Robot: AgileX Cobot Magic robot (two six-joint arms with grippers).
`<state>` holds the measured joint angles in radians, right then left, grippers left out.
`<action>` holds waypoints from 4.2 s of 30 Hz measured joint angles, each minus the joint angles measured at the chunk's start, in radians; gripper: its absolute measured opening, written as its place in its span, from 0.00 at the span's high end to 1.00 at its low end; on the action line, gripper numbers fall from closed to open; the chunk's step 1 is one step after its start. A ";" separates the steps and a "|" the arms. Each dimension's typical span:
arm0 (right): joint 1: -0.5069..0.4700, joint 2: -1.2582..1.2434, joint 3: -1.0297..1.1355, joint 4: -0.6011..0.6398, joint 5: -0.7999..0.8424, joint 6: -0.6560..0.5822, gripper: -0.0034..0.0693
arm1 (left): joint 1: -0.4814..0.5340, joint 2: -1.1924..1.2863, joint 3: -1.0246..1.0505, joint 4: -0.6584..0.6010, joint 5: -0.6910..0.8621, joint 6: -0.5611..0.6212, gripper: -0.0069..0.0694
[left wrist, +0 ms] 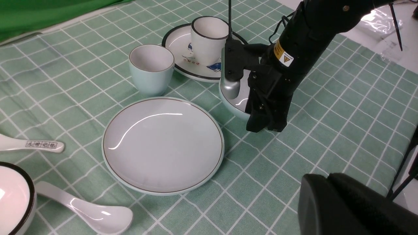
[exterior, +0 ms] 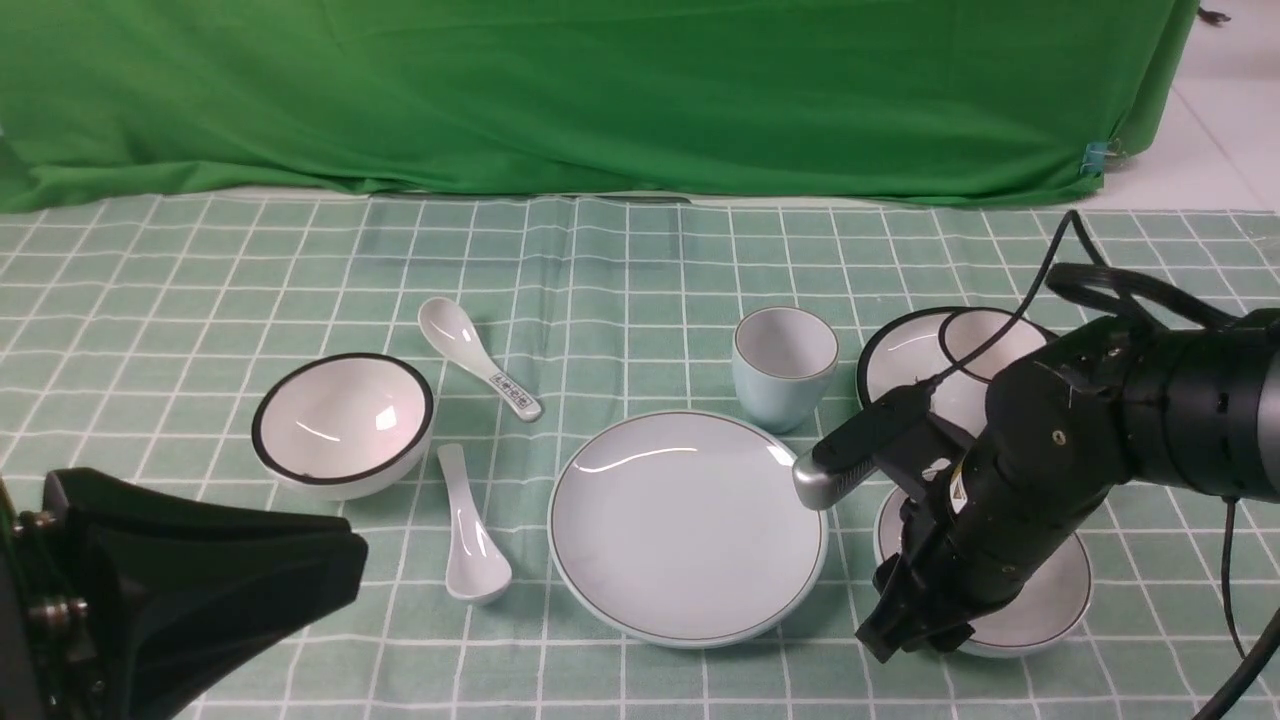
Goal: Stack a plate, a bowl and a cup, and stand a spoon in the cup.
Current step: Use the right arm to grab a blue rice bowl, then use the right arm to put the blue rice bowl into the blue large plate in the middle, then use the right arm to grab a blue teacup
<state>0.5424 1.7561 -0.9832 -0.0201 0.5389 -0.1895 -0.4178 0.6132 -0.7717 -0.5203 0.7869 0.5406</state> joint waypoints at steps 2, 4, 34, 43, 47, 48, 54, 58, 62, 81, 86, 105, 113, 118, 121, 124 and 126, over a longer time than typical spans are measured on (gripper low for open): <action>0.000 -0.001 -0.003 -0.002 0.000 -0.006 0.60 | 0.000 0.000 0.000 0.000 0.000 0.000 0.90; 0.000 -0.009 -0.009 -0.002 0.012 -0.007 0.66 | 0.000 0.000 0.000 0.000 0.000 0.000 0.90; 0.296 0.089 -0.340 0.051 0.064 0.024 0.83 | 0.000 0.000 0.000 0.023 0.049 0.004 0.90; 0.298 0.139 -0.352 0.035 0.008 0.007 0.82 | 0.000 0.000 0.000 0.023 0.049 0.008 0.90; 0.298 0.149 -0.354 0.036 -0.008 0.008 0.77 | 0.000 0.000 0.000 0.023 0.049 0.008 0.90; 0.298 0.153 -0.354 0.040 -0.008 0.008 0.74 | 0.000 0.000 0.000 0.023 0.049 0.008 0.90; 0.298 0.156 -0.354 0.043 0.015 0.031 0.46 | 0.000 0.000 0.000 0.023 0.057 0.009 0.90; 0.298 0.156 -0.354 0.043 0.018 0.046 0.37 | 0.000 0.000 0.000 0.023 0.057 0.009 0.90; 0.298 0.156 -0.355 0.052 0.027 0.049 0.36 | 0.000 0.000 0.000 0.023 0.057 0.009 0.90; 0.039 0.173 -0.801 0.034 0.464 -0.036 0.38 | 0.000 0.000 0.000 0.023 0.067 0.009 0.90; -0.015 0.276 -0.873 0.034 0.485 -0.070 0.38 | 0.000 0.000 0.000 0.023 0.069 0.009 0.90; -0.030 0.400 -0.987 0.108 0.463 -0.145 0.38 | 0.000 0.000 0.000 0.026 0.071 0.009 0.90; -0.030 0.478 -0.988 0.109 0.450 -0.146 0.39 | 0.000 0.000 0.000 0.026 0.072 0.009 0.90; -0.030 0.497 -0.987 0.108 0.453 -0.151 0.51 | 0.000 0.000 0.000 0.026 0.078 0.009 0.90; -0.030 0.497 -0.988 0.108 0.458 -0.166 0.64 | 0.000 0.000 0.000 0.026 0.080 0.009 0.90; -0.030 0.497 -0.988 0.108 0.469 -0.171 0.79 | 0.000 0.000 0.000 0.026 0.083 0.009 0.90; -0.030 0.490 -0.988 0.101 0.484 -0.175 0.84 | 0.000 0.000 0.000 0.032 0.085 0.009 0.90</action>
<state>0.5120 2.2460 -1.9709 0.0809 1.0229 -0.3649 -0.4178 0.6132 -0.7717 -0.4885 0.8714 0.5501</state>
